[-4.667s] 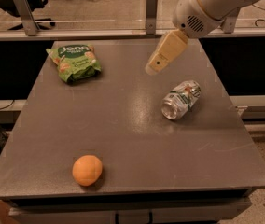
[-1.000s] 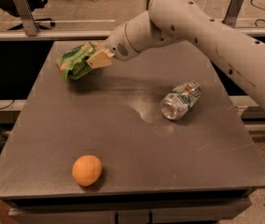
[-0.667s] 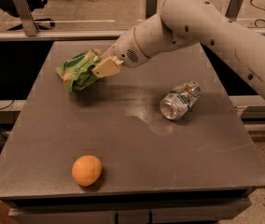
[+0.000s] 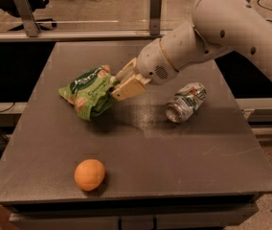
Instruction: Move green rice chip bag near orange
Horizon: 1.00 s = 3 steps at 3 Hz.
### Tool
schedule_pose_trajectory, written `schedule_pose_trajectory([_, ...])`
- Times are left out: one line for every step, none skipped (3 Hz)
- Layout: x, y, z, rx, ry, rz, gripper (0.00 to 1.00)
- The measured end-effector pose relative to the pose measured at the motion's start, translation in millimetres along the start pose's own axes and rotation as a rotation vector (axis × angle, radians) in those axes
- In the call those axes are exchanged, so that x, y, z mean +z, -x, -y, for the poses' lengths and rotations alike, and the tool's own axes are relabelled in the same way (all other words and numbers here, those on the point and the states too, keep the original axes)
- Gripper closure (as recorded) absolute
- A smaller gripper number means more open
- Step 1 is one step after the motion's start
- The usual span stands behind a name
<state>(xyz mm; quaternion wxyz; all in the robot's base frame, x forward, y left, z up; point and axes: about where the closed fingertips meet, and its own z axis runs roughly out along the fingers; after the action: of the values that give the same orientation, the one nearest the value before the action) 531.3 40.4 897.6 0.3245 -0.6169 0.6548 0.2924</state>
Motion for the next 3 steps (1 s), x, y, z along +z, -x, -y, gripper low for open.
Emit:
schedule_pose_trajectory([-11, -11, -24, -0.021, 0.05, -0.017, 0.59])
schedule_pose_trajectory([-17, -17, -42, -0.032, 0.079, -0.029, 0.36])
schedule_pose_trajectory([-20, -22, -50, -0.038, 0.09, -0.04, 0.13])
